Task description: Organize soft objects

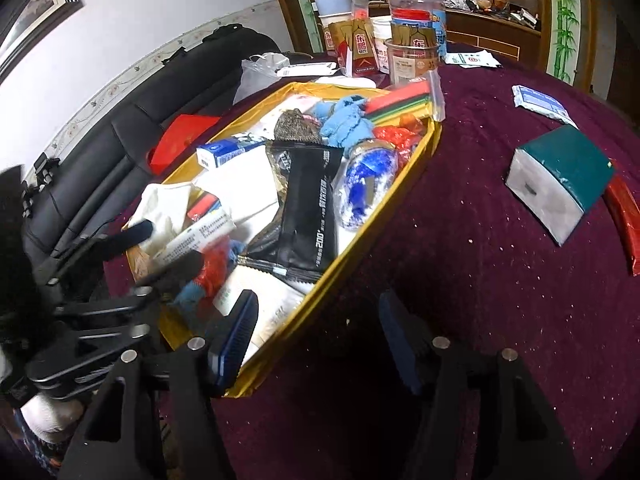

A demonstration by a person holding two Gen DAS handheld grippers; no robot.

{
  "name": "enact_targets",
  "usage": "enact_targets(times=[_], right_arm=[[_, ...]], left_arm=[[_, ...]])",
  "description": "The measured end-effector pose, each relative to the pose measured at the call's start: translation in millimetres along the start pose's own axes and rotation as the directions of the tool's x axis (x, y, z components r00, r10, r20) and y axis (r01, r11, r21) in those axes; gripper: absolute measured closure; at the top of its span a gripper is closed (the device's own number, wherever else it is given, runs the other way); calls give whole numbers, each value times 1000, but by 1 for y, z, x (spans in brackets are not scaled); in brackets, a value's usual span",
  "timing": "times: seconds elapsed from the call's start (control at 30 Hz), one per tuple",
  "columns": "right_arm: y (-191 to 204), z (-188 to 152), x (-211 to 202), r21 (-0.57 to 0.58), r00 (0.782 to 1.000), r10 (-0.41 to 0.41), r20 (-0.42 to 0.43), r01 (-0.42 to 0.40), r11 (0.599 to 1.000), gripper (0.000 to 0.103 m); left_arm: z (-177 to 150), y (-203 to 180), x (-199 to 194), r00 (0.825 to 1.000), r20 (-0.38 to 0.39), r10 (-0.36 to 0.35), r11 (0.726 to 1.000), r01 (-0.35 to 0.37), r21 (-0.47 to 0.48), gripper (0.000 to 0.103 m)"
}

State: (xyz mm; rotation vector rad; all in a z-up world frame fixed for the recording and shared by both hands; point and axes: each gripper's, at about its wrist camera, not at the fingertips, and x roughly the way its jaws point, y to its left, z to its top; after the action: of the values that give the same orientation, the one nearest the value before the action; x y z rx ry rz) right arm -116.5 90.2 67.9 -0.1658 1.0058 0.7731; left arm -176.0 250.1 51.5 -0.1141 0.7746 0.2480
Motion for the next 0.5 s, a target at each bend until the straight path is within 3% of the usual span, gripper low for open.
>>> enact_targets(times=[0.23,0.5], right_arm=[[-7,-7,-10,13,1000,-26,8,26,1000,41],[-20,-17,-18,72,1000,-13,16,11,997,39]], left_arm=[[-5,2,39,996,-87,11,1000,-13,-25,30],[-1,-1,4,999,-13,46,999,-46,-16,24]])
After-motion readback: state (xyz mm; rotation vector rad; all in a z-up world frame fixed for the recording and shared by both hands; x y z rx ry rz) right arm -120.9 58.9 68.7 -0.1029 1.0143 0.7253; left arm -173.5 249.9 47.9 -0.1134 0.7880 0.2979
